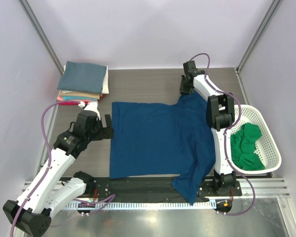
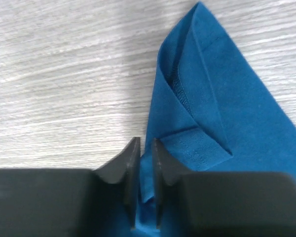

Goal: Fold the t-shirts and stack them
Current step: Flatten the tshirt out

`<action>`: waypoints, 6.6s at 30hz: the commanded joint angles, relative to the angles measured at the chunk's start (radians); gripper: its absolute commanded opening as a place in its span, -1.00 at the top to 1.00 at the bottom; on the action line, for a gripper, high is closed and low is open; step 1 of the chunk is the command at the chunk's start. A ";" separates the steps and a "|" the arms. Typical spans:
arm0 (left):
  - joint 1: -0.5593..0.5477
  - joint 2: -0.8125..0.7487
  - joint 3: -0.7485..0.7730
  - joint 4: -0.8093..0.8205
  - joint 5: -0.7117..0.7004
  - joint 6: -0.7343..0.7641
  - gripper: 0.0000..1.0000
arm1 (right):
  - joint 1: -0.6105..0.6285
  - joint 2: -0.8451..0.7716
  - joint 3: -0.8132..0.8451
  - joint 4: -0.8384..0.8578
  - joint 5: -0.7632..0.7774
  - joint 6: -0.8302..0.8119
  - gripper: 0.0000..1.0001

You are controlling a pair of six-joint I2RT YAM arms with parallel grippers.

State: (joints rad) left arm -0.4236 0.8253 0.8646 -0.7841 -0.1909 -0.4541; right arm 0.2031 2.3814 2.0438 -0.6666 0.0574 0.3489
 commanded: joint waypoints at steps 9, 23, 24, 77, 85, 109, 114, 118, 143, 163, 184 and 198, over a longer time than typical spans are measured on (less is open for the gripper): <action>-0.003 -0.012 -0.001 0.032 -0.021 0.031 -0.88 | 0.036 -0.054 -0.030 -0.025 0.044 -0.016 0.76; -0.003 -0.040 -0.004 0.039 -0.030 0.032 -0.87 | 0.081 -0.128 -0.071 -0.036 0.093 -0.027 0.06; -0.004 -0.041 -0.004 0.039 -0.028 0.032 -0.88 | 0.087 -0.134 -0.079 -0.036 0.097 -0.028 0.06; -0.003 0.001 -0.004 0.034 -0.058 0.023 -0.86 | 0.105 -0.136 -0.143 0.191 -0.120 0.027 -0.35; -0.003 -0.002 -0.004 0.034 -0.058 0.023 -0.86 | 0.130 -0.102 -0.149 0.191 -0.097 0.030 -0.23; -0.003 -0.008 -0.004 0.034 -0.061 0.025 -0.86 | 0.229 0.038 0.140 0.168 -0.220 0.024 0.98; -0.001 -0.006 -0.004 0.032 -0.064 0.023 -0.86 | 0.248 0.033 0.148 0.128 -0.119 0.015 0.30; -0.001 -0.006 -0.004 0.032 -0.059 0.023 -0.86 | 0.245 -0.007 0.121 0.067 0.076 -0.027 -0.19; -0.001 -0.006 -0.003 0.036 -0.053 0.026 -0.86 | 0.275 0.036 0.059 0.002 0.206 -0.027 0.98; 0.005 0.014 -0.004 0.034 -0.045 0.028 -0.86 | 0.288 -0.080 -0.019 0.206 0.102 -0.002 -0.43; 0.198 1.000 0.328 0.373 0.114 -0.190 -0.80 | 0.104 0.088 0.036 0.067 0.024 -0.002 -0.40; 0.229 1.411 0.807 0.240 0.303 -0.146 1.00 | -0.050 0.311 0.262 0.047 0.051 0.146 -0.38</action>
State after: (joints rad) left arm -0.1864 2.1807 1.6451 -0.5117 0.0723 -0.6186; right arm 0.2108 2.5855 2.3127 -0.5430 0.0662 0.4374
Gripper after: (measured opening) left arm 0.015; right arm 0.689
